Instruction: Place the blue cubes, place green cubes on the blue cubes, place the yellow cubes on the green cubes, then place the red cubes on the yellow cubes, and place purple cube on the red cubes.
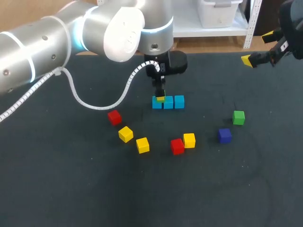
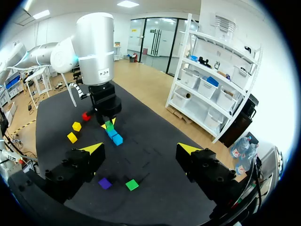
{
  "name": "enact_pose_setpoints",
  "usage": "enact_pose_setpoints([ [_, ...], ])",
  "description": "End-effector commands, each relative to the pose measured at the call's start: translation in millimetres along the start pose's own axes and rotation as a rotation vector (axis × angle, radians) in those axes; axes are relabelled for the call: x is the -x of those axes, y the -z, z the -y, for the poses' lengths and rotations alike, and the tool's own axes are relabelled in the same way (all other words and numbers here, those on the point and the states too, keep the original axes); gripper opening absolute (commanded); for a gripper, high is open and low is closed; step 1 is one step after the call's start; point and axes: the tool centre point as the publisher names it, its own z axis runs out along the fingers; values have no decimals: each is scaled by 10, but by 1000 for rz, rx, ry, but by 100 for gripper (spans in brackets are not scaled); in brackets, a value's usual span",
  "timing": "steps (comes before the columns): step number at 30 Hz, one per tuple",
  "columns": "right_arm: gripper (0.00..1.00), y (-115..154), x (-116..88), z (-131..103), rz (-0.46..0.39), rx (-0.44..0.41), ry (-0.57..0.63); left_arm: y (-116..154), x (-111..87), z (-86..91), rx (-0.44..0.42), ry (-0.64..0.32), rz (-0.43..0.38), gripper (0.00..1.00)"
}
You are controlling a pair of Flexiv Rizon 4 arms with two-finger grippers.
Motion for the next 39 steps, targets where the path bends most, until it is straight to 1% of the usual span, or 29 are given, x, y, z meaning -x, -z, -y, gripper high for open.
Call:
enact_pose_setpoints([
  [1,100,-3,-12,-34,3,-20,-1,-9,-6,8,3,-1,1,32],
  [2,100,-3,-12,-34,3,-20,-1,-8,-7,4,5,-1,2,34],
  [4,100,-3,-12,-34,3,-20,-1,-6,-8,-6,9,1,3,41],
  [6,100,-3,-12,-34,3,-20,-1,-5,-9,-13,12,1,4,43],
  [16,100,-3,-12,-34,3,-20,-1,-5,-9,-17,11,3,6,43],
  [20,100,-3,-12,-34,3,-20,-1,16,-4,-12,17,11,19,47],
  [21,100,-3,-12,-34,3,-20,-1,20,-7,-8,16,10,18,50],
  [22,100,-3,-12,-34,3,-20,-1,24,-8,-4,16,10,18,77],
  [23,100,-3,-12,-34,3,-20,-1,32,-10,3,15,10,20,100],
  [26,100,-3,-12,-34,3,-20,-1,48,-16,5,18,18,20,100],
  [32,100,-3,-12,-34,3,-20,-1,229,-95,-17,50,96,81,100],
  [35,100,-3,-12,-34,3,-20,-1,298,-137,-6,56,102,96,100],
  [39,100,-3,-12,-34,3,-20,-1,285,-141,-19,69,100,88,100],
])
